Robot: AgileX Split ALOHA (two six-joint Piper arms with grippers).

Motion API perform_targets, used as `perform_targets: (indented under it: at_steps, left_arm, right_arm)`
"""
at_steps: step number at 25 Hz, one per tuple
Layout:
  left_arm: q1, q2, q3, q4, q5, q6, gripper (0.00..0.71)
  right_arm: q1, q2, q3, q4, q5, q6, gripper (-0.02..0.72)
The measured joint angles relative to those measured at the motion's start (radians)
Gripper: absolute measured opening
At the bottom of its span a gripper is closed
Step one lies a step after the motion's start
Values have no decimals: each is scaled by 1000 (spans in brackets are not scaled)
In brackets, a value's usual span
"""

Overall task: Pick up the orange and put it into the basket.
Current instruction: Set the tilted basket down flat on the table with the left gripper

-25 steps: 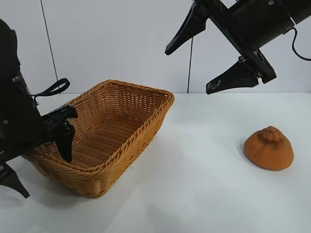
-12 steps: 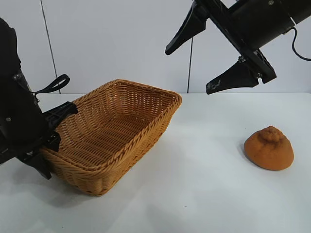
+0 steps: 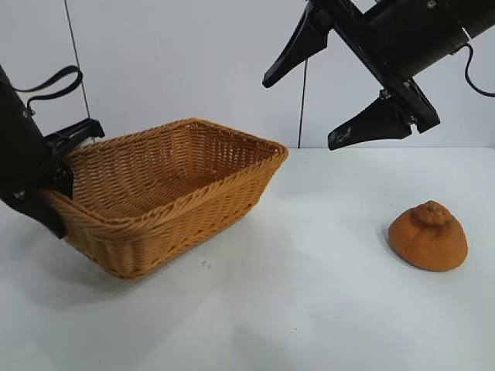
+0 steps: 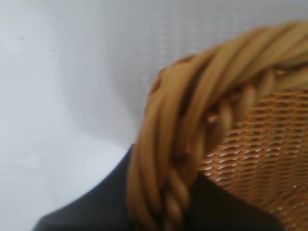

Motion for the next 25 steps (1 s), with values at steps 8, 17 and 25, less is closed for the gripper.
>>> perform_targets:
  at_steps: [8,17,25]
  left_arm:
    - [19,97,-192,-82,155,343,94]
    - [19,209,-356,-79,366,694,94]
    - [19,215,-389,-83,383,788,94]
  right_arm:
    - [0,0,0,0,3,0,641]
    - [0,0,0,0,7,0,641]
    - [0,0,0,0,7,0,641]
